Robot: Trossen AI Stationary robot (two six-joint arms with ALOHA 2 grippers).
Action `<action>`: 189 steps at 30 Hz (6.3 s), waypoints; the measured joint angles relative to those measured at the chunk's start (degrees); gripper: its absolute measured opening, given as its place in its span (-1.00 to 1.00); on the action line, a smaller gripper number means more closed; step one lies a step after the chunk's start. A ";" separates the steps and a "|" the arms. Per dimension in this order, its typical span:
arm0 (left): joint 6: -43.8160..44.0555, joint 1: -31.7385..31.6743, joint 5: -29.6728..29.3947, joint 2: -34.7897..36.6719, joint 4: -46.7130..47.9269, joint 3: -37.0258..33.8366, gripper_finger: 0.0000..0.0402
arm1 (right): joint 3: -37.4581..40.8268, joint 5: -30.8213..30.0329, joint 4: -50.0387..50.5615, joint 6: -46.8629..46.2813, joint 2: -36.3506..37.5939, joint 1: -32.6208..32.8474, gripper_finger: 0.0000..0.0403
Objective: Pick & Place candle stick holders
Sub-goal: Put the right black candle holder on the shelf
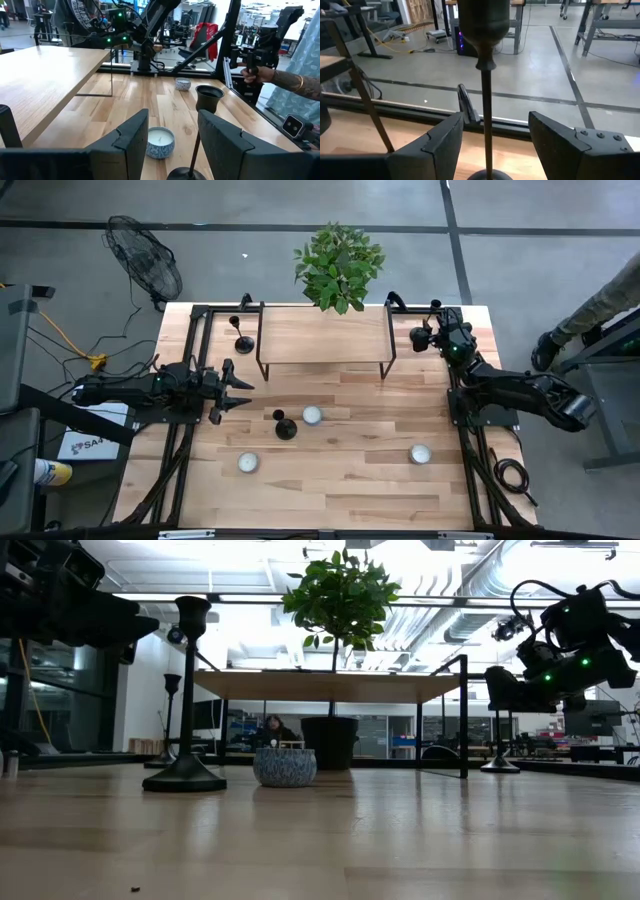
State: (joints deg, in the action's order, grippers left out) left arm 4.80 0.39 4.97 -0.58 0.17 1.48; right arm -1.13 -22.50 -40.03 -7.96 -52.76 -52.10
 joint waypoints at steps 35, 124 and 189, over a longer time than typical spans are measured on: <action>0.00 0.01 -0.15 0.00 -0.05 0.00 -0.15 | 0.09 -0.09 -1.84 -1.17 -0.17 0.00 0.09; 0.02 0.01 -0.11 0.02 -0.07 0.00 -0.15 | -10.38 -34.03 20.88 -15.38 -3.16 22.07 0.01; 0.00 -0.01 -0.07 0.02 -0.07 0.00 -0.15 | -10.38 -14.07 8.65 -8.53 -2.24 7.37 -0.87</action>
State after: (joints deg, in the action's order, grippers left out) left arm 4.80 0.38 4.91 -0.56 0.10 1.48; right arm -11.51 -36.57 -31.38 -16.48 -54.99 -44.73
